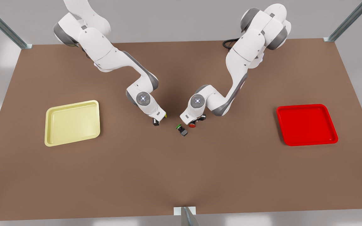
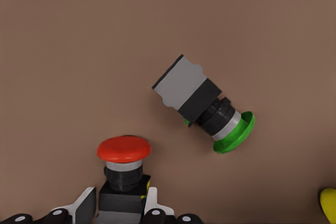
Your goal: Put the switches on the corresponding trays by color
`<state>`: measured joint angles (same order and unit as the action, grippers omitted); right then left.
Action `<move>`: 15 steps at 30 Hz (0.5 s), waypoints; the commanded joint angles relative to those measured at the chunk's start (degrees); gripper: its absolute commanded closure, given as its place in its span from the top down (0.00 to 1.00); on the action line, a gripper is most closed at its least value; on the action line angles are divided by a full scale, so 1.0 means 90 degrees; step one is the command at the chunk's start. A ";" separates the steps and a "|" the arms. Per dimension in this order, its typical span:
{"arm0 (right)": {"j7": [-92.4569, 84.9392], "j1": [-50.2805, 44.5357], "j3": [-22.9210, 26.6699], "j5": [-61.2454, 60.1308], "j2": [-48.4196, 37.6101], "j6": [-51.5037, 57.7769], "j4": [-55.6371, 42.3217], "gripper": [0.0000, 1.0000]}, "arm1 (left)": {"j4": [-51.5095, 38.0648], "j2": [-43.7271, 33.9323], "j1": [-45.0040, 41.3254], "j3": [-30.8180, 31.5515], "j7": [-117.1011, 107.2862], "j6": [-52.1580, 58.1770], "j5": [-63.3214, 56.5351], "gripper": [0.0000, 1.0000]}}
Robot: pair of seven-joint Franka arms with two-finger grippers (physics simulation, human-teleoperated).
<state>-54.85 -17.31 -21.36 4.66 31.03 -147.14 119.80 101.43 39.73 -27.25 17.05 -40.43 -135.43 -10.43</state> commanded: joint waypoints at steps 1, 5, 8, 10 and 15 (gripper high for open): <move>0.0001 0.0000 0.0000 0.0000 -0.0001 0.0001 0.0000 0.50 | -0.0010 0.0009 0.0000 0.0000 0.0000 -0.0001 -0.0004 0.59; -0.0009 0.0000 0.0078 0.0009 -0.0001 0.0011 0.0000 0.47 | -0.0029 -0.0029 0.0000 0.0000 0.0009 0.0048 -0.0004 0.59; 0.0001 0.0000 0.0088 0.0019 -0.0001 0.0001 0.0000 0.47 | -0.0039 -0.0030 0.0000 0.0000 0.0000 0.0048 -0.0004 0.59; 0.0001 0.0000 0.0088 0.0019 -0.0001 0.0011 0.0019 0.47 | -0.0039 -0.0010 0.0000 0.0000 -0.0078 0.0038 -0.0004 0.57; -0.0009 0.0068 0.0088 0.0019 -0.0020 0.0050 -0.0010 0.47 | -0.0039 0.0000 -0.0010 0.0000 -0.0078 0.0048 -0.0004 0.57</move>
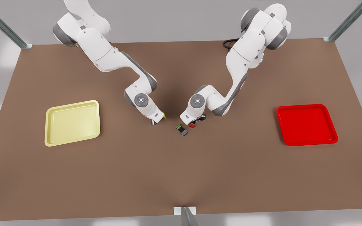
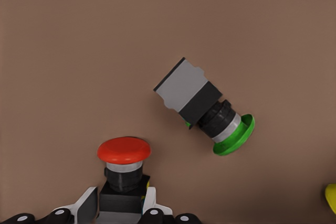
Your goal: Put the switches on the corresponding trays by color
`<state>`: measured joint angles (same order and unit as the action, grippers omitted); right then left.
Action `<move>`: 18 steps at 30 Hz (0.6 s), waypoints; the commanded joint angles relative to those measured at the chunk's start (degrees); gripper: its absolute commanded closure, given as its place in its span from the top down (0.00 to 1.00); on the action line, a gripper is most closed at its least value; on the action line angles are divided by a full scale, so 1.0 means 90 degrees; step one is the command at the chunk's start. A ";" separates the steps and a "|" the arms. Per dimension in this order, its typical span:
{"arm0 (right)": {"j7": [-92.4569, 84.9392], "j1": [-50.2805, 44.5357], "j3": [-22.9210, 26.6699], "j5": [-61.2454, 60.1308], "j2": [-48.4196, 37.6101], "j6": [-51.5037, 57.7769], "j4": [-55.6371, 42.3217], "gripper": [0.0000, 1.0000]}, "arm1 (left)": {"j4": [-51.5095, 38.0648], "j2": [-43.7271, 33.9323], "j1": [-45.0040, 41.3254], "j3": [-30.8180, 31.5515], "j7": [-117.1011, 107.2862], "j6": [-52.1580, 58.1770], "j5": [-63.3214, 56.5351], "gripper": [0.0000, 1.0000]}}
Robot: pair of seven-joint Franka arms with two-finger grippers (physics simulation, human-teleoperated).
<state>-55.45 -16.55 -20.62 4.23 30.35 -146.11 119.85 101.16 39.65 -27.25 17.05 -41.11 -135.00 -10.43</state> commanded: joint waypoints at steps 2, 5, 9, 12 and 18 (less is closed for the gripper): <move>0.0018 0.0072 -0.0004 0.0067 -0.0110 0.0141 0.0023 0.50 | 0.0000 0.0019 -0.0010 0.0000 -0.0003 -0.0010 -0.0004 0.57; 0.0009 0.0277 -0.0014 0.0029 -0.0744 0.0697 0.0198 0.50 | 0.0000 0.0058 -0.0020 0.0000 0.0007 -0.0010 -0.0013 0.58; -0.0011 0.0502 -0.0024 -0.0020 -0.1077 0.0639 0.0550 0.51 | -0.0020 0.0019 -0.0029 0.0000 0.0016 0.0010 -0.0004 0.58; -0.0011 0.0511 -0.0024 -0.0020 -0.1077 0.0678 0.0511 0.51 | -0.0010 0.0029 -0.0029 0.0000 -0.0023 -0.0010 -0.0004 0.58; 0.0106 0.0882 -0.0024 -0.0177 -0.1750 0.1039 0.0941 0.68 | 0.0000 0.0058 -0.0029 0.0000 -0.0062 -0.0020 -0.0004 0.51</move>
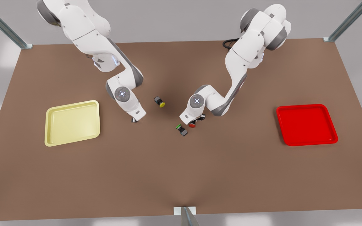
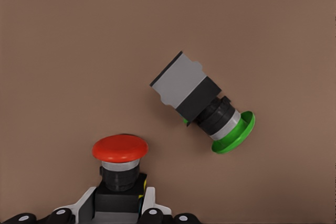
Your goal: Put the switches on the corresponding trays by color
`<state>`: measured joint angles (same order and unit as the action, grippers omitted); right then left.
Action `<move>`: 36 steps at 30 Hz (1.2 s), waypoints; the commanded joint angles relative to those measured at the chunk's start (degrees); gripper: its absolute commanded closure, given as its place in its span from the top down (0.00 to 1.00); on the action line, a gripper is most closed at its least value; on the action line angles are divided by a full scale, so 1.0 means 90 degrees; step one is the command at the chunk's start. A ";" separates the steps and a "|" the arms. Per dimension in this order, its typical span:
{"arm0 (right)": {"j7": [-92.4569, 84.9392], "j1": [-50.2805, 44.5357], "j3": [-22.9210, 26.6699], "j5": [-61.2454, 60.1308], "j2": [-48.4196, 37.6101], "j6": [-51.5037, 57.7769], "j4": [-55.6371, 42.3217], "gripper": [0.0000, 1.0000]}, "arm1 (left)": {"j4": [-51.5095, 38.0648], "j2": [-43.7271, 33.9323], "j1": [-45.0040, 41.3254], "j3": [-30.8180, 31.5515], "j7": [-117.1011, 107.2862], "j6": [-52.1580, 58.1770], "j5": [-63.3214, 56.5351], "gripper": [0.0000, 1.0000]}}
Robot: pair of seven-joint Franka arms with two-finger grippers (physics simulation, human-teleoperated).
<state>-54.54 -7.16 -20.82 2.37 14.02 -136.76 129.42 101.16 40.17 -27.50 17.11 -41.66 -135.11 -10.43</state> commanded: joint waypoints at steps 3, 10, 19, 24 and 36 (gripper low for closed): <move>-0.0082 0.0063 -0.0001 0.0000 -0.0239 -0.0010 0.0249 0.68 | 0.0000 -0.0010 -0.0001 -0.0007 0.0000 0.0012 -0.0003 0.54; 0.0748 -0.0025 -0.0069 -0.1074 -0.1226 -0.0195 0.1479 0.68 | 0.0000 -0.0118 -0.0001 -0.0007 0.0039 0.0159 -0.0003 0.58; 0.4488 -0.0054 -0.1533 -0.1758 -0.1490 -0.0312 0.1587 0.71 | 0.0127 -0.0059 -0.0001 0.0003 -0.0332 -0.0066 0.0026 0.58; 0.4869 -0.0327 -0.1583 -0.1152 -0.0601 -0.0605 0.0972 0.70 | 0.0215 -0.0118 -0.0079 0.0003 -0.0489 -0.0066 0.0036 0.60; 0.5680 -0.0474 -0.1319 -0.0039 0.0259 -0.0966 0.0737 0.84 | 0.0254 -0.0127 -0.0098 0.0003 -0.0479 -0.0115 0.0016 0.48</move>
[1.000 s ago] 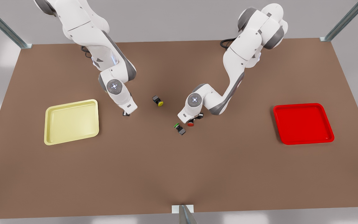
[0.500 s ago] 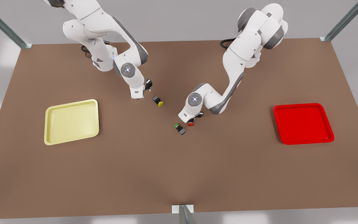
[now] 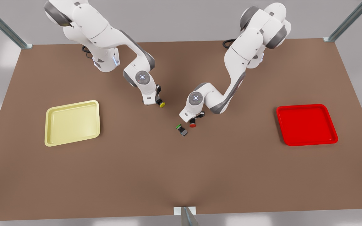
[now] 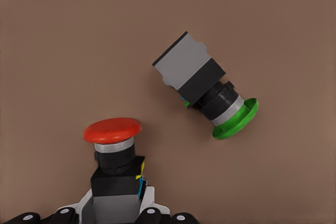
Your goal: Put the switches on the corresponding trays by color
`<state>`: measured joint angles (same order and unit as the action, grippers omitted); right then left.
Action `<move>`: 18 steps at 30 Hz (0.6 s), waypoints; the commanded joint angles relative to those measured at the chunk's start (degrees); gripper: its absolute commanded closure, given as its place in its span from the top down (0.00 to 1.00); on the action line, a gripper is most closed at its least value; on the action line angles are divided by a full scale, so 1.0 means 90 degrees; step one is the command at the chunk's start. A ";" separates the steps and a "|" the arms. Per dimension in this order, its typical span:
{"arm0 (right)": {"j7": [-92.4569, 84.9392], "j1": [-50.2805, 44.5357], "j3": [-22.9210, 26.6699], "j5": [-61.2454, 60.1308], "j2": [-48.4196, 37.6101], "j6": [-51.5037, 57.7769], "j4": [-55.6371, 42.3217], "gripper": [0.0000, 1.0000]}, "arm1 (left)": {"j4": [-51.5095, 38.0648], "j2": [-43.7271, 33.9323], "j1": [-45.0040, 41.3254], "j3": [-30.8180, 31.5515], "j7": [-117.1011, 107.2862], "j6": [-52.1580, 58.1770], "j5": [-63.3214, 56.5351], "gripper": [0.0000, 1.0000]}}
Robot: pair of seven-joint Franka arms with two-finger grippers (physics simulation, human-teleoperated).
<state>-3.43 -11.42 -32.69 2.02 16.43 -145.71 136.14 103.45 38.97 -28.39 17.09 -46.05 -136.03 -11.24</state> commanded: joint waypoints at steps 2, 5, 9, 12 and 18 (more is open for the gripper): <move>0.0000 -0.0010 0.0000 0.0000 0.0001 -0.0011 0.0001 1.00 | 0.0000 -0.0082 0.0001 -0.0004 0.0048 0.0046 0.0087 0.48; 0.0019 -0.0010 -0.0010 -0.0029 0.0039 -0.0011 -0.0009 1.00 | 0.0137 -0.0473 0.0040 -0.0043 0.0107 0.0134 0.0087 0.49; 0.0732 -0.0196 -0.0069 -0.0030 0.0225 -0.0157 -0.0048 1.00 | 0.0586 -0.1214 0.0498 -0.0229 0.0799 0.0388 0.0087 0.51; 0.0879 -0.0264 -0.0039 0.0010 0.0245 -0.0148 -0.0029 1.00 | 0.1249 -0.1839 0.1084 -0.0366 0.2087 0.0418 0.0145 0.51; 0.1270 -0.0284 -0.0010 0.0107 0.0157 -0.0138 -0.0029 1.00 | 0.2891 -0.3285 0.2169 -0.1869 0.6180 0.0398 0.0614 0.51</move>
<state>8.63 -13.96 -32.76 3.13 17.84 -146.88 135.90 129.60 9.35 -8.40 -1.95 12.46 -132.46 -11.05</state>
